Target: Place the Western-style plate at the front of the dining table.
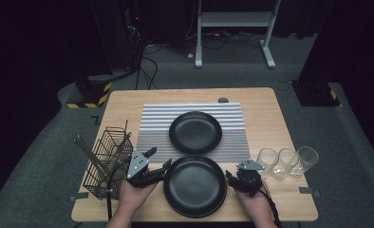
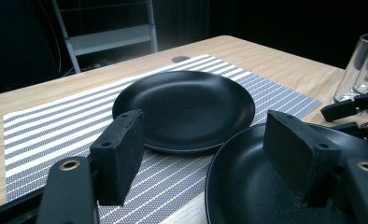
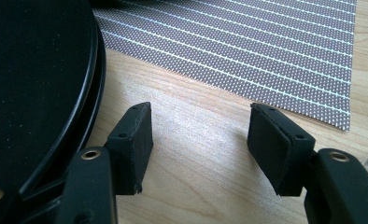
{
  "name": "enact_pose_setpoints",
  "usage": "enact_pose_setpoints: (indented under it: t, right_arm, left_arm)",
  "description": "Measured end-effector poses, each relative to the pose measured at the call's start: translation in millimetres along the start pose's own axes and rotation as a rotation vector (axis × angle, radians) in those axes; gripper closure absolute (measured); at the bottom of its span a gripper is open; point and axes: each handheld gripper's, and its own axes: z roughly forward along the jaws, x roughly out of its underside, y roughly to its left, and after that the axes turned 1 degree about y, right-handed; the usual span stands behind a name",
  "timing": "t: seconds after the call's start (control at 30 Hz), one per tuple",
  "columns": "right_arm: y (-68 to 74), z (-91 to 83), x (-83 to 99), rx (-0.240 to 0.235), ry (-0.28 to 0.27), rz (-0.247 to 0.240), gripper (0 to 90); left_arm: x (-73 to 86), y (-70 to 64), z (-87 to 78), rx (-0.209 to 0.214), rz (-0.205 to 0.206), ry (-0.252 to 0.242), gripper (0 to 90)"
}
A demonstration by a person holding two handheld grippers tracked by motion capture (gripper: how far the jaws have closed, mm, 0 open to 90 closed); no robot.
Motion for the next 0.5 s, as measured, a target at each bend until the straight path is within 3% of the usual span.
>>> enact_pose_setpoints:
  t: [0.5]
  right_arm:
    - [0.4, 0.1, -0.1, 0.001, 0.001, 0.001, 39.7]
  left_arm:
    - [-9.1, -1.7, -12.7, -0.003, 0.005, -0.023, 30.4]
